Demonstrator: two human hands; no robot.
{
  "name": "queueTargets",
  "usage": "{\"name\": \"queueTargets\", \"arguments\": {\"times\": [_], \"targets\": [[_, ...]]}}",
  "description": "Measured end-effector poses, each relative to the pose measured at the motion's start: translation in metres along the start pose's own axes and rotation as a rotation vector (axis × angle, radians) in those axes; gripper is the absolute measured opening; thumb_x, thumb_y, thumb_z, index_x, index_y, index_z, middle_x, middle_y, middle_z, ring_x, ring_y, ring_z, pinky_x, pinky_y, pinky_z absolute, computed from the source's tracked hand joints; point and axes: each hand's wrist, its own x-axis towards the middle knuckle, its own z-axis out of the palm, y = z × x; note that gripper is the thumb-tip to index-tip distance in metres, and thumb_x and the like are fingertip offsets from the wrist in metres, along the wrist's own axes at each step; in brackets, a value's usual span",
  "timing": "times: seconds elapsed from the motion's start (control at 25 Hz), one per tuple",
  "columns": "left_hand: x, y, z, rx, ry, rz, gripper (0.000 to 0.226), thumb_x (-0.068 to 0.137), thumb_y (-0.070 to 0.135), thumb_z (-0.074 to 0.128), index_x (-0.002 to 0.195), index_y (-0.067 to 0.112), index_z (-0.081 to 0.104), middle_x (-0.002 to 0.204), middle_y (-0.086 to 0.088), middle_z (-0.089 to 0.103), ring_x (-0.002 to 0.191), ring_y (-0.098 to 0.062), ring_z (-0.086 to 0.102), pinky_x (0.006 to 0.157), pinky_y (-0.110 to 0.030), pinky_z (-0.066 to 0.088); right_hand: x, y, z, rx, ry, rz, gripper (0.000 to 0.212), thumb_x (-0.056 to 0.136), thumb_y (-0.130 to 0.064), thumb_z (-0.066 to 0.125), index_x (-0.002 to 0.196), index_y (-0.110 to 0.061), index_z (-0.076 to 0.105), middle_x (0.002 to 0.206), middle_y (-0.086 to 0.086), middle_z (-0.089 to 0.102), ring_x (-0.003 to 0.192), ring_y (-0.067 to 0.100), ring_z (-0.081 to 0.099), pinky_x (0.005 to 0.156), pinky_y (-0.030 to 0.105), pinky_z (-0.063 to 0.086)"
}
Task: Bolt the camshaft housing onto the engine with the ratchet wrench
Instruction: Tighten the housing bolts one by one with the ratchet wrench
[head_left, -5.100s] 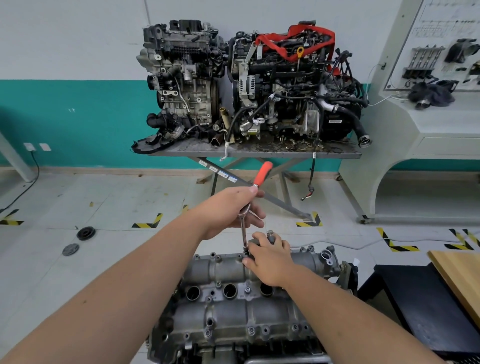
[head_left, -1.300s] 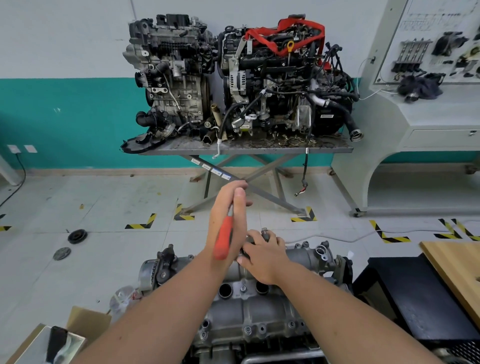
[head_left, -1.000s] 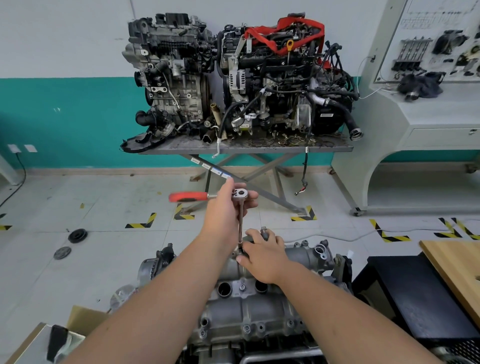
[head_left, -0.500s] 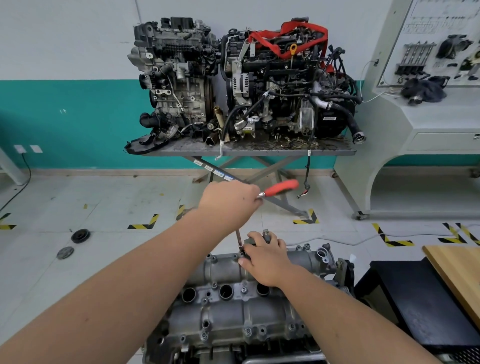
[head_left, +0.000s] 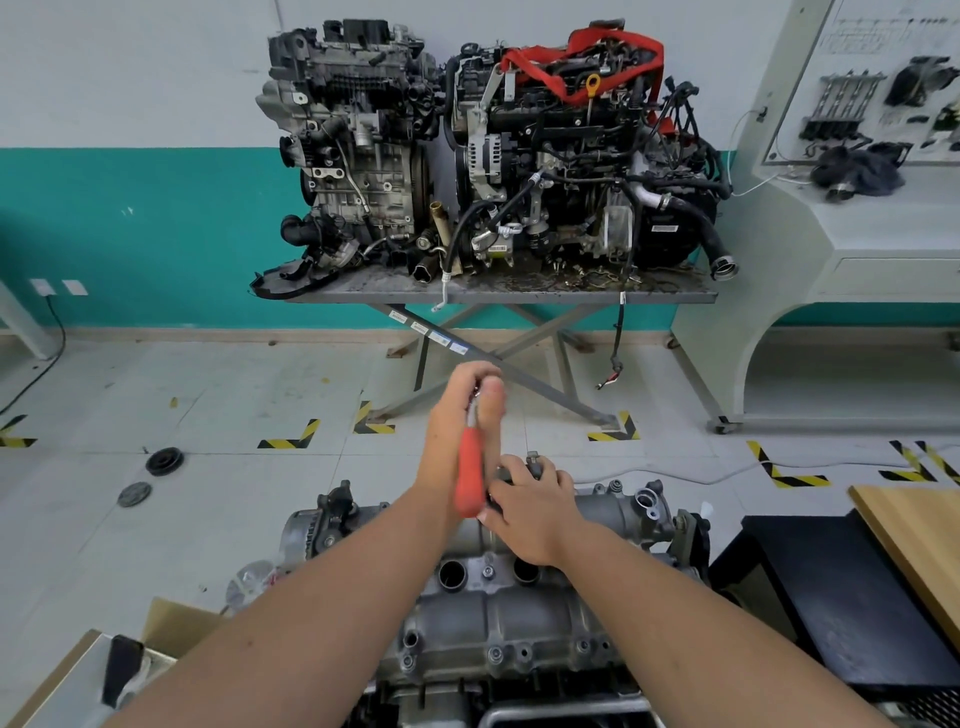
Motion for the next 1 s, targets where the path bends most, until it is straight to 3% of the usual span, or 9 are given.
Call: {"name": "queueTargets", "arguments": {"times": [0.12,0.24,0.4,0.48,0.64,0.76,0.88,0.96,1.0], "targets": [[0.003,0.005,0.011,-0.327,0.127,-0.312,0.035,0.099,0.048,0.034,0.092,0.033,0.066,0.077,-0.001,0.068,0.068,-0.014,0.064,0.065,-0.026,0.048,0.000,0.000,-0.001,-0.017,-0.018,-0.003,0.046,0.100,-0.057,0.034,0.134,-0.031,0.050,0.155,-0.007,0.017,0.137,0.044,0.018,0.110,0.055,0.019],[0.018,0.011,0.010,-0.495,0.071,-0.619,0.045,0.103,0.050,0.038,0.090,0.019,0.067,0.065,-0.003,0.066,0.057,-0.017,0.062,0.063,-0.029,0.044,0.001,0.001,0.001,-0.016,-0.022,0.006,0.047,0.100,-0.058,0.034,0.133,-0.029,0.052,0.155,-0.007,0.017,0.138,0.044,0.018,0.110,0.056,0.018],[0.042,0.023,-0.010,-0.191,-0.156,-0.753,0.025,0.101,0.035,0.046,0.090,0.014,0.055,0.059,-0.002,0.067,0.065,-0.022,0.073,0.068,-0.032,0.053,0.003,0.001,0.003,-0.023,-0.030,0.006,0.049,0.100,-0.060,0.033,0.133,-0.028,0.051,0.155,-0.007,0.016,0.138,0.045,0.017,0.109,0.056,0.018],[0.051,0.035,-0.015,0.121,-0.330,-0.676,0.025,0.100,0.031,0.043,0.087,0.013,0.054,0.064,-0.002,0.072,0.067,-0.019,0.074,0.073,-0.033,0.052,0.003,0.002,0.002,-0.015,-0.044,0.005,0.049,0.100,-0.061,0.032,0.132,-0.029,0.051,0.156,-0.007,0.015,0.139,0.046,0.015,0.109,0.057,0.018],[0.058,0.054,-0.018,0.697,-0.607,-0.328,0.026,0.099,0.029,0.046,0.081,0.014,0.057,0.070,0.003,0.073,0.059,-0.008,0.066,0.056,-0.026,0.044,0.002,0.002,0.001,-0.011,-0.052,0.005,0.049,0.100,-0.060,0.031,0.134,-0.031,0.050,0.157,-0.007,0.015,0.140,0.046,0.014,0.110,0.058,0.017],[0.055,0.062,-0.017,1.087,-0.730,-0.008,0.032,0.100,0.041,0.046,0.074,0.023,0.050,0.075,0.005,0.065,0.068,-0.016,0.061,0.061,-0.030,0.048,0.002,0.001,0.000,-0.009,-0.048,0.007,0.049,0.100,-0.060,0.032,0.134,-0.031,0.050,0.157,-0.007,0.016,0.141,0.045,0.014,0.110,0.057,0.017],[0.035,0.043,-0.017,1.307,-0.577,0.528,0.034,0.098,0.046,0.050,0.074,0.022,0.050,0.076,0.008,0.053,0.075,-0.020,0.057,0.077,-0.037,0.044,0.001,0.001,0.001,-0.014,-0.024,0.014,0.048,0.099,-0.061,0.034,0.134,-0.032,0.051,0.156,-0.007,0.018,0.138,0.043,0.017,0.109,0.056,0.019],[0.018,0.021,-0.018,1.087,-0.288,0.713,0.033,0.091,0.041,0.065,0.068,0.018,0.062,0.072,0.004,0.054,0.070,-0.023,0.054,0.070,-0.038,0.041,0.001,0.000,0.002,-0.030,0.008,0.007,0.048,0.099,-0.061,0.034,0.132,-0.032,0.051,0.155,-0.006,0.019,0.137,0.042,0.020,0.108,0.055,0.020],[0.014,0.011,-0.018,0.940,-0.118,0.678,0.037,0.088,0.042,0.067,0.064,0.015,0.061,0.073,0.000,0.056,0.070,-0.023,0.052,0.067,-0.038,0.039,0.001,0.000,0.002,-0.030,0.010,0.003,0.047,0.099,-0.061,0.034,0.132,-0.031,0.051,0.155,-0.006,0.018,0.137,0.041,0.020,0.108,0.055,0.020]]}}
